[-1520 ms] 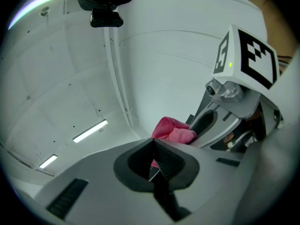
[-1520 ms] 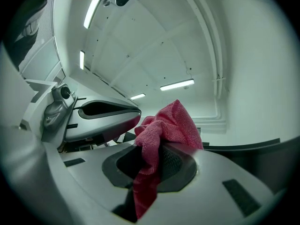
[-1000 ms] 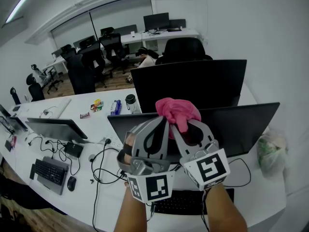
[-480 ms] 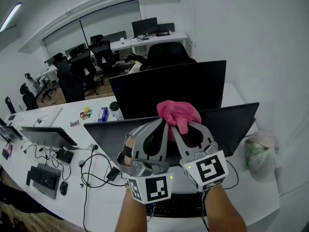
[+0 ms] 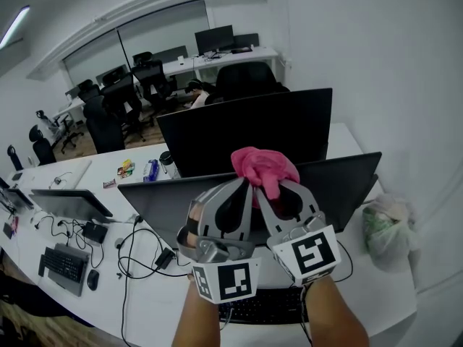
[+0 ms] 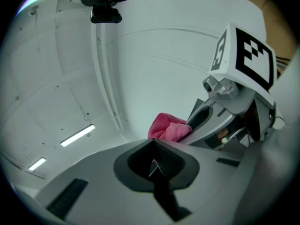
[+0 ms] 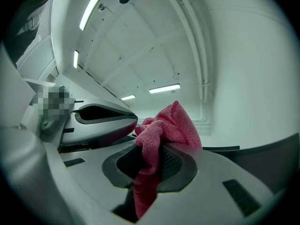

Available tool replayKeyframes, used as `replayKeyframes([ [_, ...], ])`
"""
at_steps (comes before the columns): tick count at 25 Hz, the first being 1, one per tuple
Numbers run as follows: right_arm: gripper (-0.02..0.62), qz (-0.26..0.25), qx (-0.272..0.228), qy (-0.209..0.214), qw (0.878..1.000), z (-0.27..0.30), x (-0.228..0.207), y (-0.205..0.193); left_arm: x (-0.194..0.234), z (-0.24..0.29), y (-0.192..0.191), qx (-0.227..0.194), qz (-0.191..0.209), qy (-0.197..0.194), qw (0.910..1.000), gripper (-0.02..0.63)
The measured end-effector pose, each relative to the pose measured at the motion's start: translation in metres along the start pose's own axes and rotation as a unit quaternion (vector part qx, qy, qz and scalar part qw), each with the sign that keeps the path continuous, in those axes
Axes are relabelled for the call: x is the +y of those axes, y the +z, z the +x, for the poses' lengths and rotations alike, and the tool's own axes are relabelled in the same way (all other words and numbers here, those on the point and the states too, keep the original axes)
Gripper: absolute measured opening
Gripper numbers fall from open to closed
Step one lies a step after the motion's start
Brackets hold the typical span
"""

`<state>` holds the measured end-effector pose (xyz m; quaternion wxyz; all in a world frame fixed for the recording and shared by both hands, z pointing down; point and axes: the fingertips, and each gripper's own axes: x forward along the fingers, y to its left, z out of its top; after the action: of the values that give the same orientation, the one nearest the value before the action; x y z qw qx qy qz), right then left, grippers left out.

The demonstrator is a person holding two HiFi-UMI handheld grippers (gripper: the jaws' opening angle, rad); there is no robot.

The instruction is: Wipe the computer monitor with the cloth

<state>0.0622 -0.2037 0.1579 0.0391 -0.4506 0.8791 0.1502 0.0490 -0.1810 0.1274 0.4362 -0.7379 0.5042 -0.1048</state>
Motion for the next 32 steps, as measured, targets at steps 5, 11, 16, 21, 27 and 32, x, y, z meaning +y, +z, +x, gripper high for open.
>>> replayKeyframes([
  [5,0.063,-0.013,-0.046,-0.003,0.999,-0.016,0.008,0.024,0.004,-0.007,0.01,-0.01,-0.011,0.007,0.9999,0.006],
  [11,0.064,-0.016,-0.077,-0.008,0.997,-0.046,0.019,0.049,0.001,-0.026,0.036,-0.038,-0.028,0.002,0.9989,0.006],
  [16,0.063,-0.048,-0.117,-0.009,0.992,-0.079,0.026,0.07,0.001,-0.039,0.057,-0.054,-0.009,-0.005,0.9985,0.005],
  [21,0.063,-0.099,-0.154,-0.015,0.983,-0.103,0.037,0.095,0.001,-0.05,0.083,-0.068,0.006,-0.005,0.9977,0.006],
  [27,0.063,-0.103,-0.164,-0.02,0.981,-0.125,0.035,0.104,-0.005,-0.055,0.101,-0.071,0.009,-0.002,0.9974,0.006],
  [32,0.063,-0.099,-0.165,-0.019,0.981,-0.141,0.035,0.108,-0.012,-0.061,0.113,-0.072,0.003,0.004,0.9974,0.006],
])
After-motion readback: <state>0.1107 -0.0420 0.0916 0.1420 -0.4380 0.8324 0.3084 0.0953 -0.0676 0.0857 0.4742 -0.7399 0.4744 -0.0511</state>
